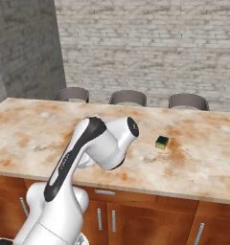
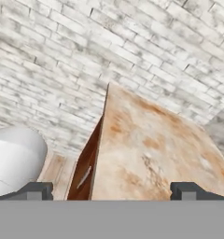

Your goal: Pick the jar and candle from the dining table and place them in the open cabinet. Close the cabinet after placing the objects.

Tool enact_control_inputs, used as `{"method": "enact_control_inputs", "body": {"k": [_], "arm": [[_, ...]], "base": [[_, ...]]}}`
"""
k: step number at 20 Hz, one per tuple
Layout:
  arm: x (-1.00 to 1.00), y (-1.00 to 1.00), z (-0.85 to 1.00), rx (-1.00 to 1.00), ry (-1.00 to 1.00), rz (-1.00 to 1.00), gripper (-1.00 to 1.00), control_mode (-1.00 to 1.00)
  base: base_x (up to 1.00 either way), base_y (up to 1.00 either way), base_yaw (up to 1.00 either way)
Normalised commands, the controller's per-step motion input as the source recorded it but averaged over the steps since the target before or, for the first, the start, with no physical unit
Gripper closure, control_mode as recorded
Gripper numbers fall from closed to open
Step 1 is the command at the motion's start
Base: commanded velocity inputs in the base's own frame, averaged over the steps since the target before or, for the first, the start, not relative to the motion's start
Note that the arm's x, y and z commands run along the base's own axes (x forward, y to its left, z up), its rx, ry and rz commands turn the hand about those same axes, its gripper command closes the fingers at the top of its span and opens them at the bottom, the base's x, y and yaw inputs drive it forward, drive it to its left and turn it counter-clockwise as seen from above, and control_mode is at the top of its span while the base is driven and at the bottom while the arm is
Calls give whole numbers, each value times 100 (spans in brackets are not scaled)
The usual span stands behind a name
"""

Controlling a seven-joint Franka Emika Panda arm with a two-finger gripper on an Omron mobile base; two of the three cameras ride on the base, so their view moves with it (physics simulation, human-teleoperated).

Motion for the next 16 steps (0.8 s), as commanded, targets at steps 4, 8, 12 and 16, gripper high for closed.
{"method": "enact_control_inputs", "body": {"k": [4,8,12,16], "arm": [[31,4,-14,2,0,11,-100,-100],[10,10,-17,16,8,11,-100,-100],[6,14,-19,20,18,6,-100,-100],[4,15,-16,17,17,3,-100,-100]], "base": [[0,0,0],[0,0,0],[0,0,0],[0,0,0]]}}
